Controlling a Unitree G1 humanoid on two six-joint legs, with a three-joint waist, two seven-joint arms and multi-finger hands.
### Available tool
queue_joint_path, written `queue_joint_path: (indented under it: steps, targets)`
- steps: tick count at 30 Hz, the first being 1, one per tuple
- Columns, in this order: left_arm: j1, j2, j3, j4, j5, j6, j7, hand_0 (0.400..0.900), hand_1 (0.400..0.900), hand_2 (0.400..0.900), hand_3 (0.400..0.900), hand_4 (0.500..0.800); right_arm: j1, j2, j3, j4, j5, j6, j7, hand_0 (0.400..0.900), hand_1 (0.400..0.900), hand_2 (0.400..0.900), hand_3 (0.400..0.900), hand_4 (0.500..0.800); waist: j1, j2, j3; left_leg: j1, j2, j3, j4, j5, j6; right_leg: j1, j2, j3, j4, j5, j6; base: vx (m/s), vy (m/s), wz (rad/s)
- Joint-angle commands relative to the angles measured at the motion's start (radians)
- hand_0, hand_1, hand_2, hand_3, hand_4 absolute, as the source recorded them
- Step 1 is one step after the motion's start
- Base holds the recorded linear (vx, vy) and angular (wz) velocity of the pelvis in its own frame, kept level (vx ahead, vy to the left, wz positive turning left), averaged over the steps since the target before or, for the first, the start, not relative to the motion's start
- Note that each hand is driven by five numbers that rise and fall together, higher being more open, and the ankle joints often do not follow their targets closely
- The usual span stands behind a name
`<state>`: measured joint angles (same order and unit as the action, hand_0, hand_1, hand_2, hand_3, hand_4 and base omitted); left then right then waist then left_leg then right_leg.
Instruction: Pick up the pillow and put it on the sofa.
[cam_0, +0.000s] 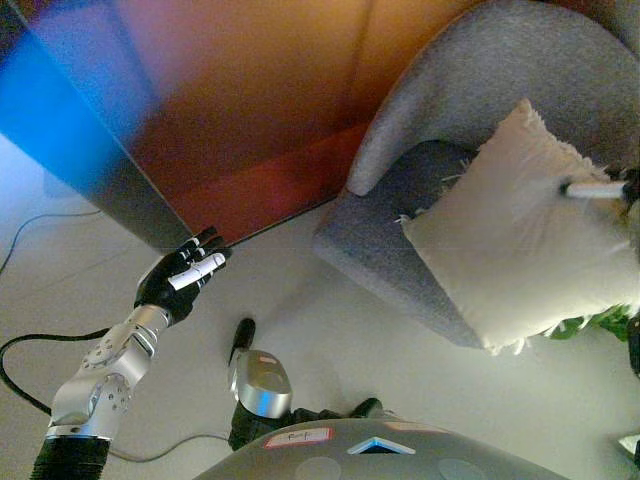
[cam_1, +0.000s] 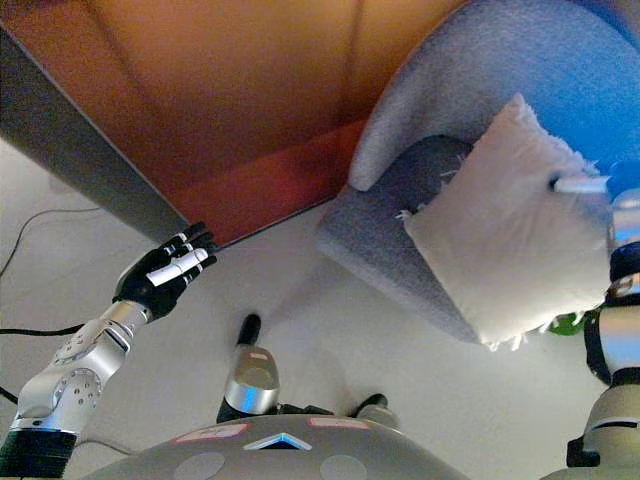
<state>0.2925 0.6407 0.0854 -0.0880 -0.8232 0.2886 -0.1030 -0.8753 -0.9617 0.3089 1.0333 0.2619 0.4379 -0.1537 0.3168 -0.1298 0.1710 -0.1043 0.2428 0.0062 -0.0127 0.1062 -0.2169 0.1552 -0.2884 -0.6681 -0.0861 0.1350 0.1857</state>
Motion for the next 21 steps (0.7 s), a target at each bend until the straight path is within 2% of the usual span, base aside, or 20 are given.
queue_joint_path:
  steps: [1, 5, 7, 9, 12, 16, 21]
  targets:
    - [-0.089, 0.051, -0.016, -0.161, -0.047, -0.040, -0.034, 0.900, 0.900, 0.900, 0.900, 0.800, -0.263, -0.220, 0.103, -0.037, -0.051, -0.058, -0.188, 0.900, 0.900, 0.900, 0.900, 0.800, 0.088, 0.004, -0.031, 0.087, 0.016, 0.038, -0.031, -0.031, 0.044, -0.010, -0.076, 0.030, 0.023, 0.084, 0.076, -0.02, 0.021, -0.05]
    - [-0.067, 0.046, -0.022, -0.183, -0.049, -0.052, -0.025, 0.900, 0.900, 0.900, 0.900, 0.800, -0.221, -0.216, 0.071, -0.131, -0.061, -0.149, -0.296, 0.900, 0.900, 0.900, 0.900, 0.800, 0.080, 0.006, -0.039, 0.098, 0.017, 0.041, -0.040, -0.031, 0.049, 0.001, -0.076, 0.031, 0.019, 0.081, 0.076, 0.02, 0.037, -0.09]
    - [-0.061, 0.045, -0.028, -0.185, -0.060, -0.056, -0.015, 0.900, 0.900, 0.900, 0.900, 0.800, -0.201, -0.203, 0.044, -0.177, -0.008, -0.194, -0.322, 0.900, 0.900, 0.900, 0.900, 0.800, 0.071, 0.010, -0.044, 0.108, 0.015, 0.046, -0.038, -0.036, 0.052, 0.004, -0.078, 0.038, 0.019, 0.079, 0.076, 0.01, 0.090, -0.17]
    - [-0.057, 0.039, -0.039, -0.176, -0.067, -0.067, -0.019, 0.900, 0.900, 0.900, 0.900, 0.800, -0.135, -0.170, -0.020, -0.249, 0.025, -0.272, -0.342, 0.900, 0.900, 0.900, 0.900, 0.800, 0.052, 0.015, -0.053, 0.121, 0.014, 0.057, -0.030, -0.047, 0.057, 0.006, -0.084, 0.050, 0.022, 0.079, 0.076, 0.01, 0.140, -0.25]
    - [-0.060, 0.026, -0.078, -0.156, -0.064, -0.086, -0.024, 0.900, 0.900, 0.900, 0.900, 0.800, -0.004, -0.103, -0.112, -0.400, 0.038, -0.339, -0.325, 0.900, 0.900, 0.900, 0.900, 0.800, 0.017, 0.027, -0.062, 0.142, 0.010, 0.079, -0.021, -0.061, 0.068, 0.003, -0.094, 0.073, 0.034, 0.077, 0.076, -0.03, 0.142, -0.34]
    - [-0.080, -0.006, -0.139, -0.109, -0.014, -0.167, -0.041, 0.900, 0.900, 0.900, 0.900, 0.800, 0.261, 0.013, -0.243, -0.679, 0.050, -0.399, -0.265, 0.900, 0.900, 0.900, 0.900, 0.800, -0.059, 0.040, -0.065, 0.168, 0.003, 0.116, -0.008, -0.080, 0.088, -0.016, -0.098, 0.118, 0.054, 0.090, 0.076, -0.08, 0.129, -0.40]
    - [-0.117, -0.060, -0.169, -0.061, 0.032, -0.250, 0.007, 0.900, 0.900, 0.900, 0.900, 0.800, 0.616, 0.199, -0.362, -0.999, 0.063, -0.511, -0.166, 0.900, 0.900, 0.900, 0.900, 0.800, -0.163, 0.045, -0.066, 0.205, -0.004, 0.173, 0.020, -0.116, 0.113, -0.070, -0.103, 0.212, 0.089, 0.113, 0.075, -0.12, 0.077, -0.50]
